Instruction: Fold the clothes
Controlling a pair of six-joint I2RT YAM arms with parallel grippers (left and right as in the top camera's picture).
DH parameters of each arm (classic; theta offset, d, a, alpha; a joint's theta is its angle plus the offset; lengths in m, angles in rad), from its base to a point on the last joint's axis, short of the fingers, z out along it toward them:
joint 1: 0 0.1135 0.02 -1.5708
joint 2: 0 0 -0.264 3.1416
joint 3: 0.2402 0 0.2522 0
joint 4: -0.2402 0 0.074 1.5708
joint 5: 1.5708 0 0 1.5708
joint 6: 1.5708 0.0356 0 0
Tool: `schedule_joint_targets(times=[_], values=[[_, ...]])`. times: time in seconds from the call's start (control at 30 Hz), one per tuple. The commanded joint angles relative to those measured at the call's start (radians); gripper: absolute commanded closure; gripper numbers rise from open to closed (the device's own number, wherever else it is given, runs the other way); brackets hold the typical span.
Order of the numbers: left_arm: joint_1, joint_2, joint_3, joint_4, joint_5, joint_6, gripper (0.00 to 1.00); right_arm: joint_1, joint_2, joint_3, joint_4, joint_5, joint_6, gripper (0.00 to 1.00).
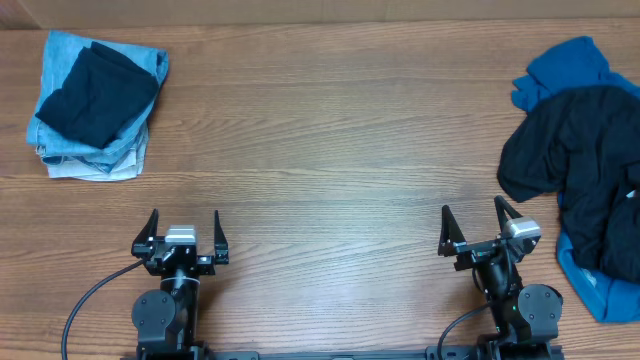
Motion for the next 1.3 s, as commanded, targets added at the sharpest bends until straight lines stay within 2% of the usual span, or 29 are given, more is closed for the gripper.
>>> schedule_joint_targets(times=[0.0, 0.1, 0.2, 0.4, 0.5, 0.73, 0.83, 1.07, 1.13, 1.2, 1.27], values=[[-0.006, -0.012, -0.011, 0.004, -0.007, -0.003, 0.0, 0.005, -0.008, -0.01, 0.005, 0.01, 0.004, 0.0], [-0.006, -0.012, -0.011, 0.004, -0.007, -0.003, 0.0, 0.005, -0.008, -0.01, 0.007, 0.003, 0.006, 0.0], [-0.006, -0.012, -0.011, 0.004, -0.007, -0.003, 0.0, 0.005, -0.008, -0.01, 0.047, -0.015, 0.163, 0.0], [-0.006, -0.012, -0.011, 0.004, -0.007, -0.003, 0.0, 0.003, -0.008, 0.081, 0.043, -0.003, 0.21, 0.0], [-0.006, -0.012, -0.011, 0.004, -0.007, -0.003, 0.0, 0.003, -0.008, 0.227, 0.02, 0.034, 0.211, 0.0], [-0.006, -0.012, -0.011, 0.004, -0.007, -0.003, 0.0, 0.003, 0.121, 0.71, -0.275, 0.297, 0.211, 0.0], [-0.006, -0.012, -0.011, 0.004, -0.007, -0.003, 0.0, 0.003, 0.305, 0.953, -0.461, 0.467, 0.206, 0.0], [-0.006, -0.012, -0.011, 0.004, -0.007, -0.003, 0.0, -0.019, 0.834, 1.385, -0.832, 0.669, 0.15, 0.0], [-0.006, -0.012, -0.011, 0.004, -0.007, -0.003, 0.0, -0.097, 0.968, 1.473, -0.903, 0.66, 0.151, 0.0], [-0.006, -0.012, -0.011, 0.004, -0.007, -0.003, 0.0, -0.23, 1.078, 1.534, -0.948, 0.544, 0.151, 0.0], [-0.006, -0.012, -0.011, 0.004, -0.007, -0.003, 0.0, -0.435, 1.173, 1.553, -0.968, 0.357, 0.151, 0.0]])
